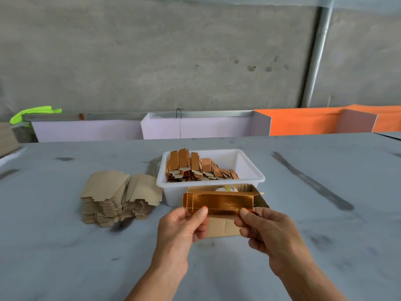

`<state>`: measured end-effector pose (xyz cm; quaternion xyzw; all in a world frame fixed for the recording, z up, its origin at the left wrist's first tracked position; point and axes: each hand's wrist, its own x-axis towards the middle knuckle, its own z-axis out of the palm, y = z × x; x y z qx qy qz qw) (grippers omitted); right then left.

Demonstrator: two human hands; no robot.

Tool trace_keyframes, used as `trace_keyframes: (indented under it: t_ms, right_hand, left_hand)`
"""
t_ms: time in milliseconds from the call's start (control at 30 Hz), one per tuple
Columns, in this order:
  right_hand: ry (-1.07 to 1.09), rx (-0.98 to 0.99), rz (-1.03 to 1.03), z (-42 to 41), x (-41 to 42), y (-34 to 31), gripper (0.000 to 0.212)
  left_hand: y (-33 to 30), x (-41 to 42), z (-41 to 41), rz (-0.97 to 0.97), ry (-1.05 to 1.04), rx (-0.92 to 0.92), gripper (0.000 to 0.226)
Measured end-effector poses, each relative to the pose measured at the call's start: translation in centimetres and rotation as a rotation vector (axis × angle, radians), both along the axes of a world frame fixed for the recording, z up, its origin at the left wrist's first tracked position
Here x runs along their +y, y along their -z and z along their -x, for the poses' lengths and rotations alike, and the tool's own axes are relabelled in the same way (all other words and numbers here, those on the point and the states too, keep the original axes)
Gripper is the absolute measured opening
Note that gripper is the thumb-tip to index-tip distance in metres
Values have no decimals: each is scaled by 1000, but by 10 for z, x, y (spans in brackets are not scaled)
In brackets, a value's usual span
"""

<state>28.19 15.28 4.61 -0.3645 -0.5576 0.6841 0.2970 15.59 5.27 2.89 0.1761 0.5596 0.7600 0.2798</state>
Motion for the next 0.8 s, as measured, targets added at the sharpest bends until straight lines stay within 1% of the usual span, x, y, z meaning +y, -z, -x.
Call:
trace_keyframes:
  t_ms: [167, 267, 400, 533, 667, 733, 800]
  right_hand:
    - [33, 21, 115, 4, 1, 2, 6]
    - [53, 51, 175, 6, 2, 3, 6]
    - [71, 93, 201, 7, 0, 6, 8]
    - [137, 142, 115, 9, -6, 11, 21]
    - [195, 214, 30, 9, -11, 15, 49]
    - [211, 249, 38, 10, -12, 18, 58]
    - [218, 260, 40, 10, -13, 22, 59]
  left_hand:
    - [2, 1, -3, 22, -3, -83, 4]
    - [1, 2, -3, 42, -36, -32, 2]
    - [1, 0, -3, 27, -75, 64, 9]
    - [4, -1, -3, -16, -89, 86, 12]
    - [7, 2, -9, -87, -126, 83, 21]
    - [10, 5, -12, -128, -172, 40, 30]
    - [14, 7, -14, -168, -183, -43, 34]
